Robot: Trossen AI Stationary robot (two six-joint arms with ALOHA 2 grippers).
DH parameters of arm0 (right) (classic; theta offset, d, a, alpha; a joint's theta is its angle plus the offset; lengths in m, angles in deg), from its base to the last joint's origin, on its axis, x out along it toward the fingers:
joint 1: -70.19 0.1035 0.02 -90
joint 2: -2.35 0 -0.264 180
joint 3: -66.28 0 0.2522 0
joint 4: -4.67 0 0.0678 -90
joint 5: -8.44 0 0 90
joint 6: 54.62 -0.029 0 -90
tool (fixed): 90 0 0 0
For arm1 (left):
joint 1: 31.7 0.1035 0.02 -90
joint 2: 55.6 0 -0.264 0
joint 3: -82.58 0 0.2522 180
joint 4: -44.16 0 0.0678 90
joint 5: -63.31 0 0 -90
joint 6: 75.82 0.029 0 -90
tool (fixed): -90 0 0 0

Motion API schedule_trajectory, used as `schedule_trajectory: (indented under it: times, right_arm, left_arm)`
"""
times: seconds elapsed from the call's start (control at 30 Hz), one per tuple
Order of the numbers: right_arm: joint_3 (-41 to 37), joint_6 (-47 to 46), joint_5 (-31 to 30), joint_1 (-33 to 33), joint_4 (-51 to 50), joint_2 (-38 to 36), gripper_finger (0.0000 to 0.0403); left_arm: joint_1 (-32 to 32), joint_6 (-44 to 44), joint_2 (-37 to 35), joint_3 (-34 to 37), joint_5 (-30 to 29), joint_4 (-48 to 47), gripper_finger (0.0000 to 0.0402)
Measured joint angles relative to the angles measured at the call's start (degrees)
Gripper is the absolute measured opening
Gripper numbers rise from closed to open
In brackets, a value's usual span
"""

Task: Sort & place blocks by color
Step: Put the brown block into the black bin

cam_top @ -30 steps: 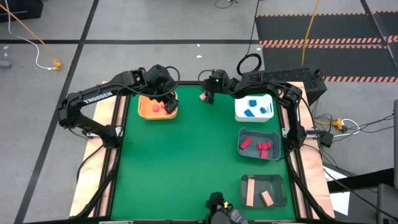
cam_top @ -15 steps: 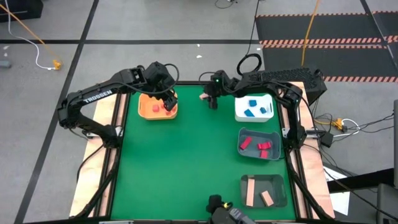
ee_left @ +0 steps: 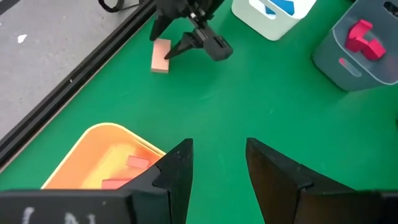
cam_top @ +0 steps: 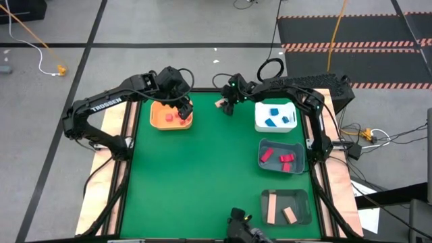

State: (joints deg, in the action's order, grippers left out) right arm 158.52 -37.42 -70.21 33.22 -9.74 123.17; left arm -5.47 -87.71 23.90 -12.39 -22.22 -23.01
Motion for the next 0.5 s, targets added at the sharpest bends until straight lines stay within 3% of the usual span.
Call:
schedule_trajectory:
  times: [0.23,0.5]
  right_arm:
    - [0.2,3.3,-6.3,2.5,-6.8,-1.4,0.0194]
    - [-0.1,-4.7,-7.1,4.7,-20.9,-4.2,0.0194]
  left_arm:
    - [-0.1,-0.9,0.0,0.0,0.1,0.0,0.015]
    - [-0.1,-1.0,0.0,0.0,0.1,-0.1,0.015]
